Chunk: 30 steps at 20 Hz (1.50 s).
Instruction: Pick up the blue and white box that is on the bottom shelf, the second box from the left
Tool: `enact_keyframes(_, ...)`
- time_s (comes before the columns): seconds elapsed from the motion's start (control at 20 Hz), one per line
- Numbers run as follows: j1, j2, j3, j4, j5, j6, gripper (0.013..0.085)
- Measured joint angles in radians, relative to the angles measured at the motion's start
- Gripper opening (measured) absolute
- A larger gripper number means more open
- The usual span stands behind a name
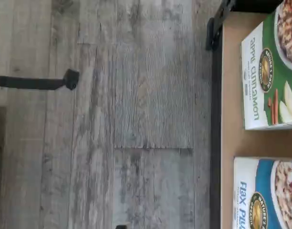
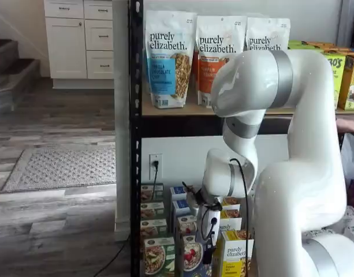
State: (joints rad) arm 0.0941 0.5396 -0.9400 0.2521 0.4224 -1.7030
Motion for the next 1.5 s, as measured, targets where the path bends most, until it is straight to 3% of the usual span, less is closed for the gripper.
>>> enact_keyframes(0.1, 0.001, -0.009, 0.004, 0.065, 0.011, -0.058, 0.0850)
enact_keyframes(0.4, 0.004, -0.027, 0.019, 0.079, 0.016, -0.068, 0.0850)
enact_keyframes(0.7, 0.014, -0.035, 0.041, 0.130, -0.035, -0.108, 0.0850)
enact_keyframes(1.05, 0.019, -0.029, 0.045, 0.270, -0.082, -0.233, 0.0850)
enact_keyframes(1.5, -0.001, -0.002, 0.006, 0.287, -0.071, -0.265, 0.0850)
